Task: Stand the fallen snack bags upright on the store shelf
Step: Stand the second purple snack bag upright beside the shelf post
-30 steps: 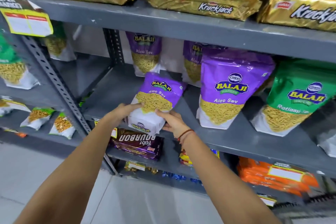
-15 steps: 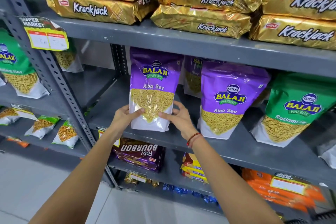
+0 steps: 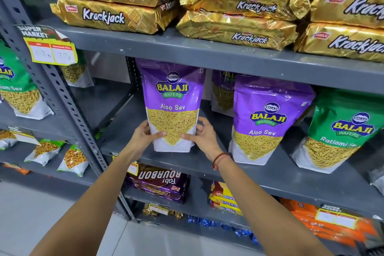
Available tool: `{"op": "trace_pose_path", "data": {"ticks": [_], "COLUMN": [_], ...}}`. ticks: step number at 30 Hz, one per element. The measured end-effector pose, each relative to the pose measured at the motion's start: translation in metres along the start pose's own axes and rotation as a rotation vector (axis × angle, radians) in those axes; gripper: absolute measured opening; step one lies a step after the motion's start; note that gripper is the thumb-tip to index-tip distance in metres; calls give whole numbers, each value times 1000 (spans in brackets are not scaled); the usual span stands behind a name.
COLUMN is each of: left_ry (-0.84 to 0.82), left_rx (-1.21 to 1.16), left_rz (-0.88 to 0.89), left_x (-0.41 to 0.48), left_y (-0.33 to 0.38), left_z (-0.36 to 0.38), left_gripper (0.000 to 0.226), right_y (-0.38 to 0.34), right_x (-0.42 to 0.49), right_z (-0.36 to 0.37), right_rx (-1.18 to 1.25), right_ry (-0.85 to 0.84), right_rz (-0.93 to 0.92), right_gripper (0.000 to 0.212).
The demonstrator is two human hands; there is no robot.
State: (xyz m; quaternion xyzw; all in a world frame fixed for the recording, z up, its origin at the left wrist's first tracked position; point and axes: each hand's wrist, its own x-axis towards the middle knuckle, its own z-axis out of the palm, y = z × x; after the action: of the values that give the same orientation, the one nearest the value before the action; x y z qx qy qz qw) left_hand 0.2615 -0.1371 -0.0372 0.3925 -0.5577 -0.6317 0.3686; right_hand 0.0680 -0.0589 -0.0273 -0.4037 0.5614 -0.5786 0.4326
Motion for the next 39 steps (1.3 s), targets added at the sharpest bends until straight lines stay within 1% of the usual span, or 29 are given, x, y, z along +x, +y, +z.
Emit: {"op": "trace_pose_path", "data": {"ticks": [4,9,12,13,15,17,21,24,27,33,39], "left_ry": [-10,35,74,86,87,85,75,63,38,33,93], "left_rx": [41,66,95,145,338,442,448,449,377,356,340], "left_rz": [37,63,66,57,32,33,28,-3,5,32,56], "left_x": [20,37,39,38,34,31,41,50,59,60,51], "left_y": [-4,-19,-31,-37,-50,-60,-61,-59,-56,-60,-56], "left_z": [-9,-20,-25,-28,-34,-36,-44,-63,-77,-92,-89], "left_gripper": [47,50,52,57,70,73,71,75,80,63,52], "right_y": [15,33,41,46,58,68,68,64,62,69,73], "right_x": [15,31,32,30,24,20,24,32,40,47,45], "right_z": [12,28,28,28,27,32,53,73,93,102,101], "right_rx": [-65,-190,-230,-221,-201,-209,-314,-367,-394,-363,-329], "right_ry": [57,96,107,103,88,89,122,141,147,150,133], "right_rz": [-22,-45,-45,-34,20,50,1,-28,-16,-6,5], "right_gripper": [60,53,56,58,65,69,69,63,55,53,54]}}
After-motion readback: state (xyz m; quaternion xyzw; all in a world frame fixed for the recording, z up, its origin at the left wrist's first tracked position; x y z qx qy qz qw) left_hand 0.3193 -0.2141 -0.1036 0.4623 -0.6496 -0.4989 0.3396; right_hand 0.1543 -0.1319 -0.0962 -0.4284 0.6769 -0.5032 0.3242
